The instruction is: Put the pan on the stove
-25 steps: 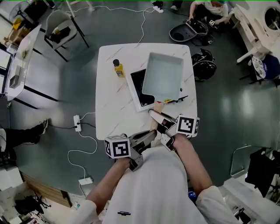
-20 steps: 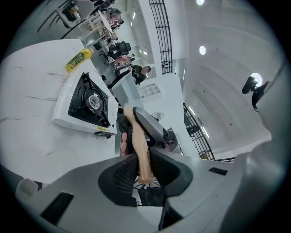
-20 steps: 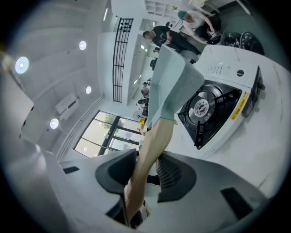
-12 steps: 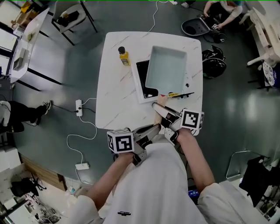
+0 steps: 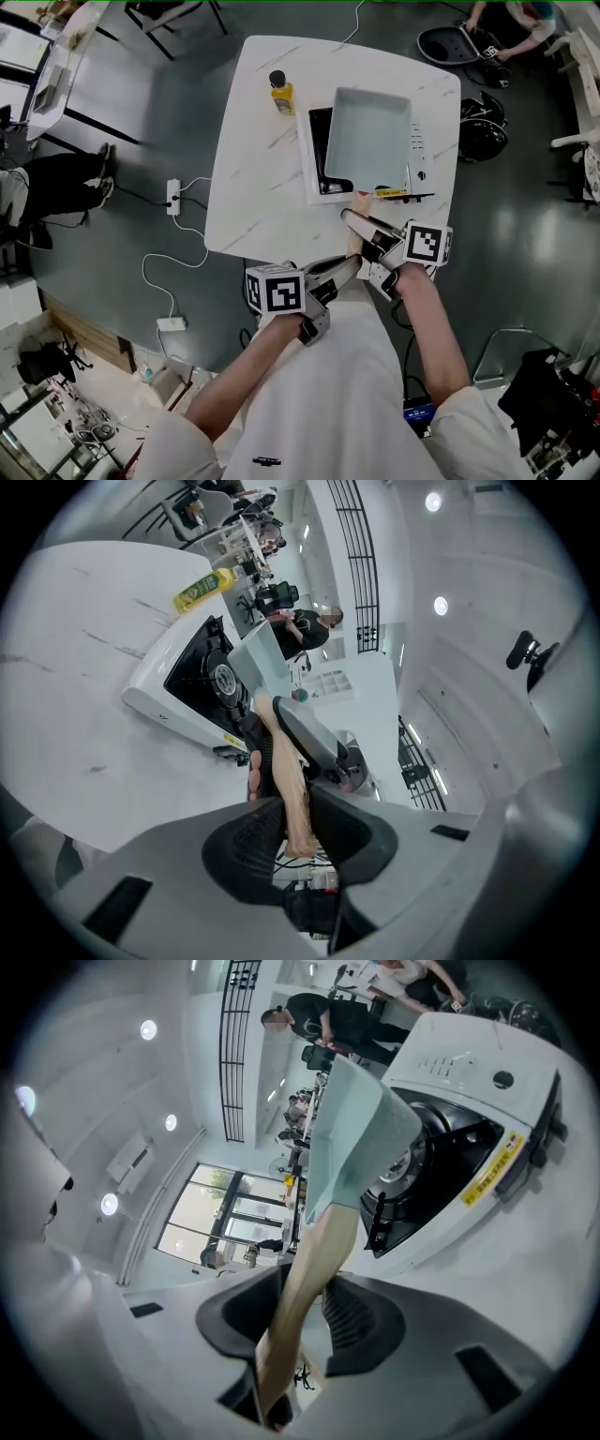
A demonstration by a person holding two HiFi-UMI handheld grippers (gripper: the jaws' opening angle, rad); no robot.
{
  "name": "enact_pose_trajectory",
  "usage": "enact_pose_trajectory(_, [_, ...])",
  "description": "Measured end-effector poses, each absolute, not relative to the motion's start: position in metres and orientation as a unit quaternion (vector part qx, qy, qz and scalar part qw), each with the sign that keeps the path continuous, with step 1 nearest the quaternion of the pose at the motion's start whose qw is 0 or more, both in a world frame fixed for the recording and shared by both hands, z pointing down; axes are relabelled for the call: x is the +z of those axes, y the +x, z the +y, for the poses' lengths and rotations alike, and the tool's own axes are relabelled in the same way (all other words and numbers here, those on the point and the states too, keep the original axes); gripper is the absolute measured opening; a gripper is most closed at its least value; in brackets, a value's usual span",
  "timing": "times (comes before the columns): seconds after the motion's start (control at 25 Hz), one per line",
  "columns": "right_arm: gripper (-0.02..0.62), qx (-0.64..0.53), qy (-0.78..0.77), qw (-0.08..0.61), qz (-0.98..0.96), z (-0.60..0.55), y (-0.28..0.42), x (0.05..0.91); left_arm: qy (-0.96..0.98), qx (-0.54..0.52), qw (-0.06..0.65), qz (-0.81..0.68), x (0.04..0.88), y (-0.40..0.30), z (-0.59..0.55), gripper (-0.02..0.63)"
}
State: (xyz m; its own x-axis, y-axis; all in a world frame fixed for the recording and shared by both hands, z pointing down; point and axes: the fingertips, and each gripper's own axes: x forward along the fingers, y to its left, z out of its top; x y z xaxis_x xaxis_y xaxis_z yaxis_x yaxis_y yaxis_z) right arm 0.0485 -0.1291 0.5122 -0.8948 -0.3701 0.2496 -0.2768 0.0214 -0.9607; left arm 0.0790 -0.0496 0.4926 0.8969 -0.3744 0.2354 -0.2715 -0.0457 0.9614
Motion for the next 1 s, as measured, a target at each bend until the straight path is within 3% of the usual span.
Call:
enact_pose_trajectory(0.4, [0.144, -0.67, -0.186, -0.01, 0.719, -0.133, 0.058, 0.547, 0.7, -0.036, 0.672, -0.239, 0.526, 0.099, -0.057, 0.084])
enact_pose_trajectory(1.0, [0.13, -0.69, -0.146, -0.004, 0.709, -0.14, 0.067, 0.577, 0.687, -0.007, 0.685, -0.244, 0.565, 0.121, -0.063, 0.083])
